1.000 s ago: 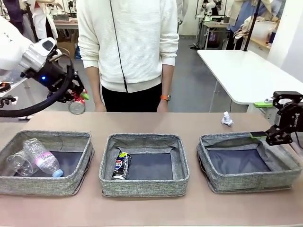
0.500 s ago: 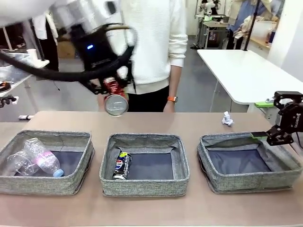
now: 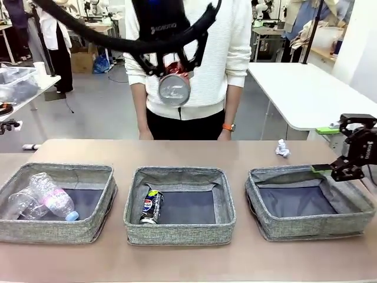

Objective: Sort the waste into the appropriate baskets.
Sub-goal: Pick up the waste item pointed out by the person.

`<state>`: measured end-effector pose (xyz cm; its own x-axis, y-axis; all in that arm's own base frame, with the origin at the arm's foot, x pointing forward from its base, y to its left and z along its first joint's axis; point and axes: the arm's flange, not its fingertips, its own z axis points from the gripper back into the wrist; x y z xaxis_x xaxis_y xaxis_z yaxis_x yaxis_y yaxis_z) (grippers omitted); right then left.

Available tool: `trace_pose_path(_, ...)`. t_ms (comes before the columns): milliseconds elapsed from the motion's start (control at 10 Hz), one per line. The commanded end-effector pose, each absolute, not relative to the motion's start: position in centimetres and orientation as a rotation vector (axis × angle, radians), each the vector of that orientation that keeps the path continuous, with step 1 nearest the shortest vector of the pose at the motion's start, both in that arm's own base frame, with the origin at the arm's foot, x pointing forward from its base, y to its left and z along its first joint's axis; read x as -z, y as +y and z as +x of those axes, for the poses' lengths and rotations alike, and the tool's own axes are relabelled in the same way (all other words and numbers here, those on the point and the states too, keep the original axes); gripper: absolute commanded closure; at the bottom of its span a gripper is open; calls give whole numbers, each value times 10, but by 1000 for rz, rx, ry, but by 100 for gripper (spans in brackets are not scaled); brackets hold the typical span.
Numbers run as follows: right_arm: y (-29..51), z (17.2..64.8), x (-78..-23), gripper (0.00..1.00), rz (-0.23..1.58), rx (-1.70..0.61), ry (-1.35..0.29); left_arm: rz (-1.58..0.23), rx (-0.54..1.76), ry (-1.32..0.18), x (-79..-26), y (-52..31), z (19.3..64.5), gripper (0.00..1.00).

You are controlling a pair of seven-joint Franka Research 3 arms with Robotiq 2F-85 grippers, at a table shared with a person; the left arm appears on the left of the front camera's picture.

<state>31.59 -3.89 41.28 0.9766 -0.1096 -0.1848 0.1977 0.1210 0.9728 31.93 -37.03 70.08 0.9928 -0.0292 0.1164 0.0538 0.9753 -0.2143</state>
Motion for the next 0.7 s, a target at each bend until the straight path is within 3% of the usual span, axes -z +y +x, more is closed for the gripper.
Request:
trace_pose_path(0, -40, 310, -412, 0, 1434, 201, 64, -210, 19, -125, -719, -388, 325, 67)
trace_pose_path(200, -40, 310, -412, 0, 1434, 201, 64, -219, 6, -129, -735, -394, 337, 67)
trace_pose_path(500, -40, 310, -412, 0, 1434, 201, 64, -255, 66, -15, -736, -381, 357, 67)
trace_pose_path(600, -40, 310, -412, 0, 1434, 201, 64, -247, 29, -100, -729, -388, 346, 67)
